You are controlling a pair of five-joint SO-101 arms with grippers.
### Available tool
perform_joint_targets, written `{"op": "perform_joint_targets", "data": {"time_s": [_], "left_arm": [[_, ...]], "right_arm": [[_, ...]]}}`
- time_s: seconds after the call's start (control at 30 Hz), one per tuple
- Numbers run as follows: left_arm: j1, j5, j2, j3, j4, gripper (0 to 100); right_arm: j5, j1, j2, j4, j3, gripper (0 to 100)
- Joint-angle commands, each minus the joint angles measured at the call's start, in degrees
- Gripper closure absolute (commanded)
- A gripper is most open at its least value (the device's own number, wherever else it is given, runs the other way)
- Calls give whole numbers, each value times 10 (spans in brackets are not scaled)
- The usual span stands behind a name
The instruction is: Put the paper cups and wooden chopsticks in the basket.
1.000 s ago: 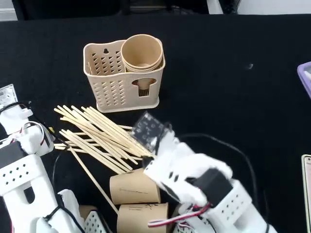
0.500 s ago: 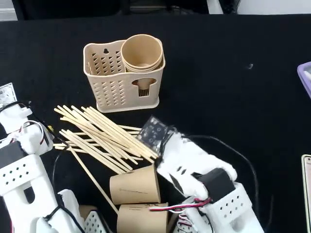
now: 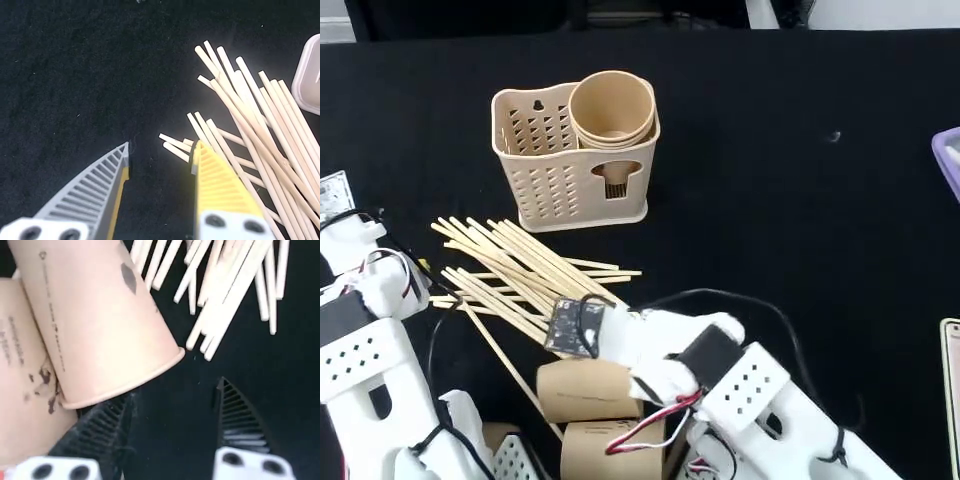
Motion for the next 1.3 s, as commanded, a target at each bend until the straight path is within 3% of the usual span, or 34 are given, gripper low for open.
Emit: {"op": "perform_joint_targets", "data": {"time_s": [0.0, 0.17, 0.33, 0.5, 0.97, 1.03, 1.13, 1.27], "left_arm": [[-5, 5, -11, -7, -10, 794], [-15, 10, -11, -7, -11, 794], [-36, 11, -11, -13, -14, 794], [-36, 11, -6, -7, -31, 794], [-36, 11, -6, -7, -32, 794], [-36, 11, -6, -7, -32, 794], [-36, 11, -6, -7, -33, 794], [-36, 11, -6, -7, -33, 794]], "right_arm": [[-29, -13, 1, -45, -18, 761], [-39, -27, 0, -101, -15, 761], [-33, -125, 0, -108, 7, 761], [-34, -185, 0, -178, 29, 763], [-37, -190, 0, -266, 48, 767], [-36, -187, 0, -264, 48, 814], [-33, -187, 0, -266, 46, 988], [-34, -163, 0, -236, 7, 989]]}}
